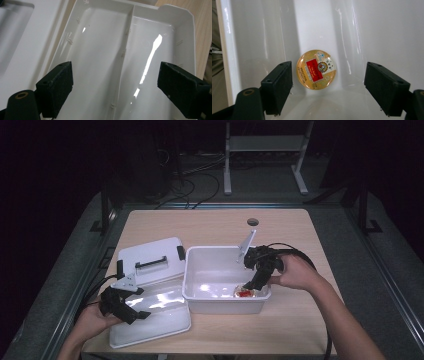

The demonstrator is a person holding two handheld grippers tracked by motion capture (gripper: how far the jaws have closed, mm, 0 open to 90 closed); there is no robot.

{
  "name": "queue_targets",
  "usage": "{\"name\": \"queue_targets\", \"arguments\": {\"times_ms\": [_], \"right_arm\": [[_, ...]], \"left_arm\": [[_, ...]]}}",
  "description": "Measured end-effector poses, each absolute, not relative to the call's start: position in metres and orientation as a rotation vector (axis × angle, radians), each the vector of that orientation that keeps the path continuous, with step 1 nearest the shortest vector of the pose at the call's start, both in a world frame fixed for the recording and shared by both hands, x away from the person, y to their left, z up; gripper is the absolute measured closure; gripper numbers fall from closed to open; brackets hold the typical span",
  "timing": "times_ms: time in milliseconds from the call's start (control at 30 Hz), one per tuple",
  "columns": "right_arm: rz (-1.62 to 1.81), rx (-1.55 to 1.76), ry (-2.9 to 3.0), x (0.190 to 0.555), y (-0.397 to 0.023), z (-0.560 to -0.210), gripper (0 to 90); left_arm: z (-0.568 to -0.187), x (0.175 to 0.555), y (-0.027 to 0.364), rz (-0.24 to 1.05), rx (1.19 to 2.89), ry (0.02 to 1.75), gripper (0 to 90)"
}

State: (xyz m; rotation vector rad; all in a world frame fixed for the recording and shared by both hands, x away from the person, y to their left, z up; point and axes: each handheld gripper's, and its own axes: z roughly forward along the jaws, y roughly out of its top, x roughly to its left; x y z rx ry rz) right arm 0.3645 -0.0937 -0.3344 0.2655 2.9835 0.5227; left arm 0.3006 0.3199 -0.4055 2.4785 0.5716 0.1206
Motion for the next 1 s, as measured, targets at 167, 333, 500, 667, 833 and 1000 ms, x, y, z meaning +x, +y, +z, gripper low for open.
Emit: {"name": "queue_targets", "arguments": {"times_ms": [167,333,500,667,833,1000], "right_arm": [[0.581,0.282,2.951,0.36,-0.106,-0.322,23.9],[0.639,0.357,2.911,0.353,-0.129,-0.309,26.1],[0.676,0.435,2.862,0.342,-0.161,-0.299,26.1],[0.699,0.496,2.834,0.334,-0.184,-0.298,26.1],[0.693,0.574,2.818,0.326,-0.21,-0.306,26.1],[0.705,0.649,2.806,0.317,-0.231,-0.322,26.1]], "left_arm": [[-0.406,0.301,0.32,0.116,2.483,0.571,13.1],[-0.407,0.302,0.318,0.103,2.498,0.563,13.6],[-0.407,0.303,0.316,0.099,2.506,0.555,14.6],[-0.407,0.306,0.314,0.105,2.512,0.559,14.6],[-0.406,0.307,0.312,0.097,2.519,0.552,15.9],[-0.407,0.307,0.311,0.084,2.517,0.527,21.0]]}}
